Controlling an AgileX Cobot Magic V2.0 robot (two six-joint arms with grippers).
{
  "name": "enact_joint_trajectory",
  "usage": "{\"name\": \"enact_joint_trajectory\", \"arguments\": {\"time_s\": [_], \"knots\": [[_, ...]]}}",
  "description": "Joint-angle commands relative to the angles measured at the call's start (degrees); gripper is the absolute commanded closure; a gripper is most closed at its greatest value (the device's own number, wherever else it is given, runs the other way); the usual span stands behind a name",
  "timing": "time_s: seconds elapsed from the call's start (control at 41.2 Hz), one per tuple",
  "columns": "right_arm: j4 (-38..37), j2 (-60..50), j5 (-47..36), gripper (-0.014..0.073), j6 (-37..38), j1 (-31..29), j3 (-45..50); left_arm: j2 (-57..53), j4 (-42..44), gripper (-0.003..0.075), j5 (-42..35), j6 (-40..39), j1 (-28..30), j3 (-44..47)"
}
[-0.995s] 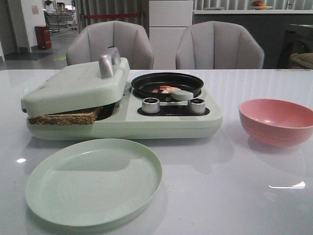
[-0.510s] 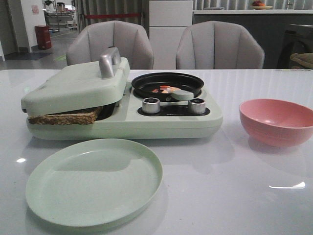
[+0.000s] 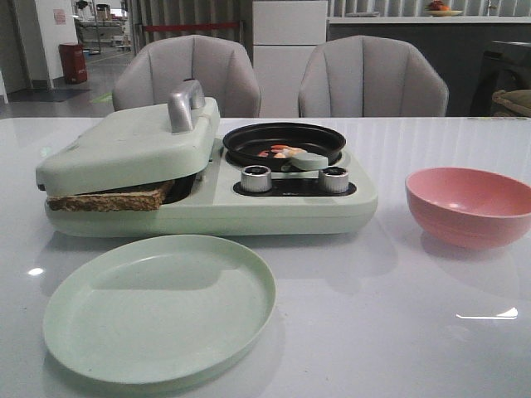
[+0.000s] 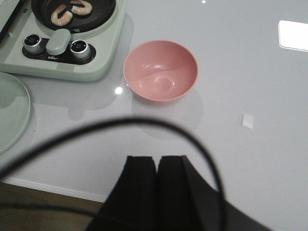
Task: Make breakfast with bread and shrimp
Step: 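Open the right gripper and lift it away from the bowl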
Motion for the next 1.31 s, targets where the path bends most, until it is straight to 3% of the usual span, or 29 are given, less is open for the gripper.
{"name": "enact_joint_trajectory", "arguments": {"time_s": [0.0,0.121,0.898,1.044,1.286], "knots": [[-0.21,0.1,-3.4,0.0588,-0.1,-0.13,-1.38,0.1,0.22,0.0619,-4.13,-0.44,-0.45,-1.66],[-0.21,0.1,-3.4,0.0631,-0.1,-0.13,-1.38,0.1,0.22,0.0619,-4.13,-0.44,-0.45,-1.66],[-0.21,0.1,-5.13,0.0631,-0.1,-0.13,-1.38,-0.68,0.84,0.0619,-4.45,-0.14,-0.23,-1.42],[-0.21,0.1,-5.13,0.0631,-0.1,-0.13,-1.38,-4.82,3.96,0.0619,-9.22,0.05,5.27,3.32],[-0.21,0.1,-5.13,0.0631,-0.1,-0.13,-1.38,-19.56,6.17,0.0619,-26.84,0.05,21.68,23.43]]}}
